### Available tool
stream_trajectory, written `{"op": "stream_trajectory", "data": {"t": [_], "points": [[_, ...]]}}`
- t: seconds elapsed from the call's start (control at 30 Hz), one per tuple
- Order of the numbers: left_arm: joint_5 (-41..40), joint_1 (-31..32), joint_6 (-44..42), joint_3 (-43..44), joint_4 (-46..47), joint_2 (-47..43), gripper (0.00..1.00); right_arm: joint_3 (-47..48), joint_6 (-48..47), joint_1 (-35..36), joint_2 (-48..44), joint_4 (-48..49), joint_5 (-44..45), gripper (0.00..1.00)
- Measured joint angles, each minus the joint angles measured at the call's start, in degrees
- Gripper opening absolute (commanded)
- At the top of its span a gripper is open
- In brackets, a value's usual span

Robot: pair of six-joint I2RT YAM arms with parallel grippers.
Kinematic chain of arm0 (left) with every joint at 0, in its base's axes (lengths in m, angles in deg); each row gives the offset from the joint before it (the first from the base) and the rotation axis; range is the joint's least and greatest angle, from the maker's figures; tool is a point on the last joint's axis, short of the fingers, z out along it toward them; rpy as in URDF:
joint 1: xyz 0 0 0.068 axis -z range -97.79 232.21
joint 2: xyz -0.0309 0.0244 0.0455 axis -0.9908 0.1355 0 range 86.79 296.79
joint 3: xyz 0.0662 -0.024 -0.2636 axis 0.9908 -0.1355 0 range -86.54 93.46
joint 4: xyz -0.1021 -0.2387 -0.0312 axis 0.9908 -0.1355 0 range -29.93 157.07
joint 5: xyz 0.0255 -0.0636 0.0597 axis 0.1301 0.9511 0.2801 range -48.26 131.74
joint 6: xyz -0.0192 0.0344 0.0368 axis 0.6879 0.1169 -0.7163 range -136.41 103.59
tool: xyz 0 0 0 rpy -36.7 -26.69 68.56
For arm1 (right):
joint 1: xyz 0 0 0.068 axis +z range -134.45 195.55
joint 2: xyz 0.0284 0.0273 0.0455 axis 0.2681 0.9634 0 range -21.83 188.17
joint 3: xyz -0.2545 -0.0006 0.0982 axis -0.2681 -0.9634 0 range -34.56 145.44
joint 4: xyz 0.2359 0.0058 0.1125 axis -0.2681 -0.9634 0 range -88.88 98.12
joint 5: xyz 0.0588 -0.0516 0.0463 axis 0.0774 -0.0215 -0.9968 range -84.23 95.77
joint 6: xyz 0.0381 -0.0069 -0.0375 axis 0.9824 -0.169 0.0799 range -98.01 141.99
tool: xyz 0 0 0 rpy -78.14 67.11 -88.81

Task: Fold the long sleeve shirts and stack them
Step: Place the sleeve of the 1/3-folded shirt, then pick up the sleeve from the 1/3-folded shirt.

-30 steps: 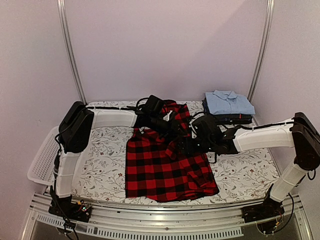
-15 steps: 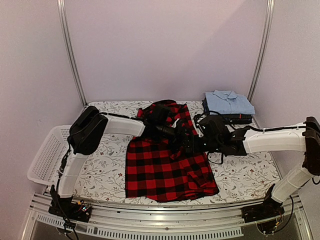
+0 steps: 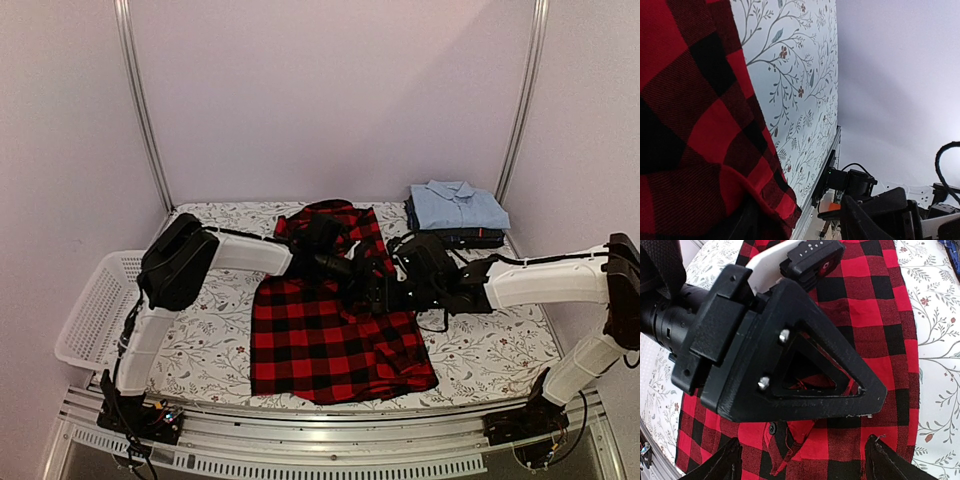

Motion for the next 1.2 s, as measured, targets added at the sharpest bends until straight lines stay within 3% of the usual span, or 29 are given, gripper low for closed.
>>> {"op": "stream_trajectory", "data": {"t": [0.17,0.57,0.83,0.97,1.2], "points": [[0.11,-0.76,-2.64,0.24,-1.55,-1.81,0.56,0.02,0.52,0.00,2.03,0.66,-1.97,0.72],[0.04,-2.84,-6.14,0.28,-4.00,-4.42,0.56,1.97,3.96,0.39,9.55,3.56,-5.70,0.60],[-1.44,-6.38,-9.38,-4.13,-6.64,-11.19,0.56,5.11,5.22,0.46,12.22,4.13,-5.33,0.27],[-3.89,-8.31,-12.57,-10.03,-8.94,-18.60,0.56,6.75,5.31,0.46,13.27,2.51,-5.03,0.03],[-9.44,-13.55,-18.16,-26.45,-12.63,-34.71,0.55,13.84,2.05,-1.27,13.29,-4.11,-3.96,0.00]]}}
